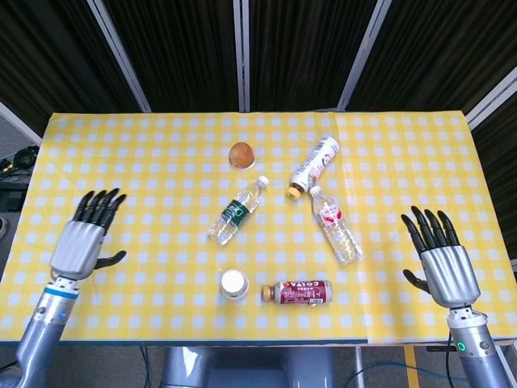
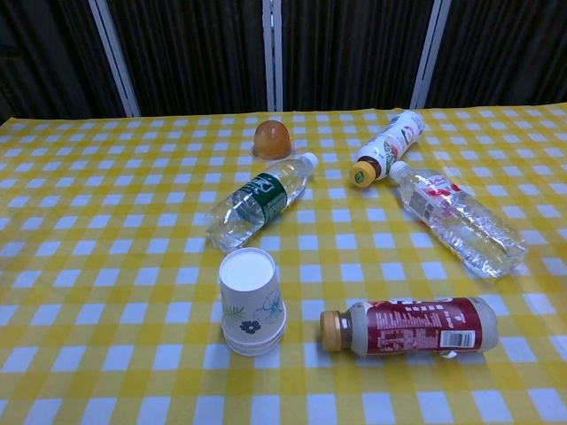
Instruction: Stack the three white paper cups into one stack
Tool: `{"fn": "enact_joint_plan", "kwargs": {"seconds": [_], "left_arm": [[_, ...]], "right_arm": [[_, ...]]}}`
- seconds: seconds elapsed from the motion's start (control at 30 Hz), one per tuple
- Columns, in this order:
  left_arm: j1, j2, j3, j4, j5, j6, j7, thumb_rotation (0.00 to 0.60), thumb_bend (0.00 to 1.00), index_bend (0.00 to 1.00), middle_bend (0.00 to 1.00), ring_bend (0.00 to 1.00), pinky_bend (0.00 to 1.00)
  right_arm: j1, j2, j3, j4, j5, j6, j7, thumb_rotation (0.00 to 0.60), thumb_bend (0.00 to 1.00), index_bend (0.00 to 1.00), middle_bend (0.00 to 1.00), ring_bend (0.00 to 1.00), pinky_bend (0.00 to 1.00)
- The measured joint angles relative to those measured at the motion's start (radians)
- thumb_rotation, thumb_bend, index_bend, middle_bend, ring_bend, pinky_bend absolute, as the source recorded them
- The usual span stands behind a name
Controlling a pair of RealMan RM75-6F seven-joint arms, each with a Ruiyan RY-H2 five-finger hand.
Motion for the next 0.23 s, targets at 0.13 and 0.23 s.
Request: {"fn": "enact_joint_plan", "kwargs": {"seconds": [0.13,0.23], "left_arm": [[0.104,0.057,0.049,-0.027,-0.003,0.083,-0.023,0.600,0.00,0.00,0.00,0.00,0.00],[0.140,0.080,0.064,-0.028,0.008,0.104,-0.049,0.600,0.00,0.00,0.00,0.00,0.00]], "right_arm": [[-0.002,0.009,0.004,-0.009,0.002,0.003,0.013,0.600,0.00,0.00,0.00,0.00,0.00],[-0.005,0.018,0.008,-0.015,0.000,0.011,0.028,0.600,0.00,0.00,0.00,0.00,0.00]]}}
